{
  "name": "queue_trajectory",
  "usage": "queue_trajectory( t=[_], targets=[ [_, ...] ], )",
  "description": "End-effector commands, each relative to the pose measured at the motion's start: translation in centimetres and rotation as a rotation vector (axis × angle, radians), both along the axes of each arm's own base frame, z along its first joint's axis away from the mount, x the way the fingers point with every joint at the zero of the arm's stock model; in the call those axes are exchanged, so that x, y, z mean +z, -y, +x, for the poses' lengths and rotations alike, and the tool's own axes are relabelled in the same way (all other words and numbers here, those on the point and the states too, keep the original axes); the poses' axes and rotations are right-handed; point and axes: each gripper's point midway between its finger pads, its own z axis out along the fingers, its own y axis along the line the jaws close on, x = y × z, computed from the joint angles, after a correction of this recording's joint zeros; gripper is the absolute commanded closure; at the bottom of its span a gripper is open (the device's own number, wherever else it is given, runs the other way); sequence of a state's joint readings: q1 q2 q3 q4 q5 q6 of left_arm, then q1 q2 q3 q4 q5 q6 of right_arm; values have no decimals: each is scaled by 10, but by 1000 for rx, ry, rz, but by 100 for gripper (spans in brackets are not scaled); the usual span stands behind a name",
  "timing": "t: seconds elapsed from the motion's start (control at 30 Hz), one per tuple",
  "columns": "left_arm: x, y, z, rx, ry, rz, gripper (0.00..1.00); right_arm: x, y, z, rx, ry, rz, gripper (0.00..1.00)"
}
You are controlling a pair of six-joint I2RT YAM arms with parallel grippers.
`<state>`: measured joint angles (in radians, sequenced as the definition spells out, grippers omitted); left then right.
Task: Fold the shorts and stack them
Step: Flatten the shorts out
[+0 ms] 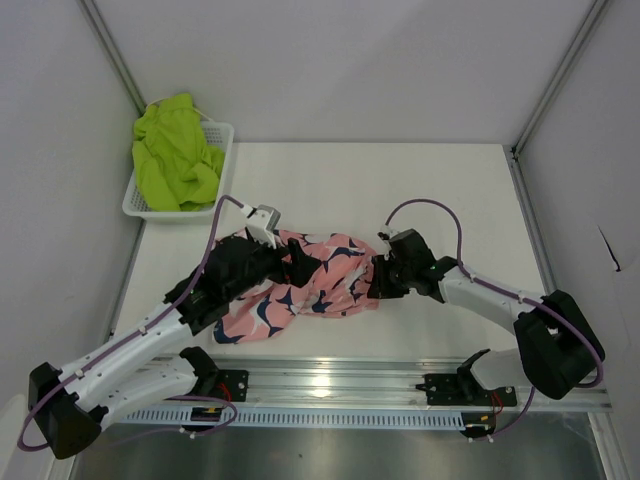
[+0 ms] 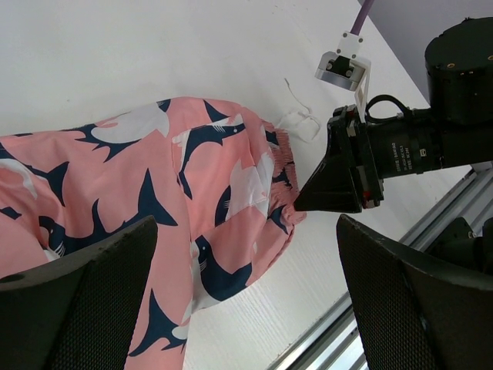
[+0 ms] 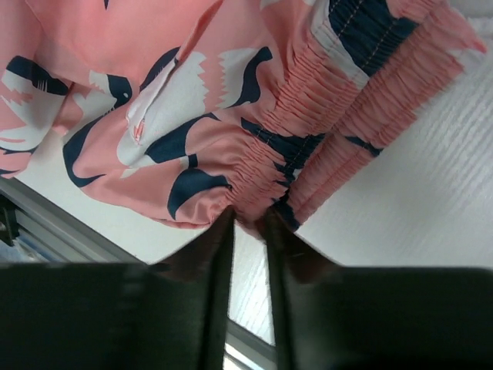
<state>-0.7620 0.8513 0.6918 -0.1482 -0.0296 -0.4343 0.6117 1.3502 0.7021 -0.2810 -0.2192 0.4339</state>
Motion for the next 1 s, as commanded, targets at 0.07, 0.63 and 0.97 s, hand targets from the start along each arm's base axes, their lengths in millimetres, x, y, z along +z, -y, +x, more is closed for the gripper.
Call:
queue_trajectory(
  t=[0.07, 0.63, 0.97],
  targets=[
    [7, 8, 3, -26, 44, -22, 1, 15, -18, 7, -4, 14, 143, 92],
    [-37, 70, -30, -312, 110, 67, 1, 89, 2, 19, -4, 70, 352, 100],
    [-63, 90, -17, -233, 189, 273, 6, 102, 2, 18, 28, 88, 395, 100]
  ],
)
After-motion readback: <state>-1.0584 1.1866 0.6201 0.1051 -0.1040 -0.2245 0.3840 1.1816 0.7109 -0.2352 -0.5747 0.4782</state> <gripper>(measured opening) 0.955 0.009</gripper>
